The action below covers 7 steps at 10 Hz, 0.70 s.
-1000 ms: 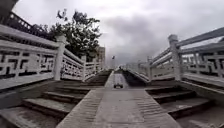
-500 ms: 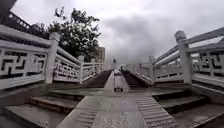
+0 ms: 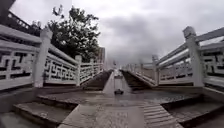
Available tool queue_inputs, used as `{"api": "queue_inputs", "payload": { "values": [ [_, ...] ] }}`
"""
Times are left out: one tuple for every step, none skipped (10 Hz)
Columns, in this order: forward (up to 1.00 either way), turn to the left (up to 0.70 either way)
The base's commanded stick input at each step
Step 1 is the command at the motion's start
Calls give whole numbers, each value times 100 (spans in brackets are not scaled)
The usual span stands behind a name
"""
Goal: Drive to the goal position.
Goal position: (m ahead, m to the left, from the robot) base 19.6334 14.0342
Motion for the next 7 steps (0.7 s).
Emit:
{"api": "queue_inputs", "payload": {
  "values": [
    [69, 1],
    [69, 1],
    [69, 1],
    [69, 1],
    [69, 1],
    [69, 1],
    [69, 1]
  ]
}}
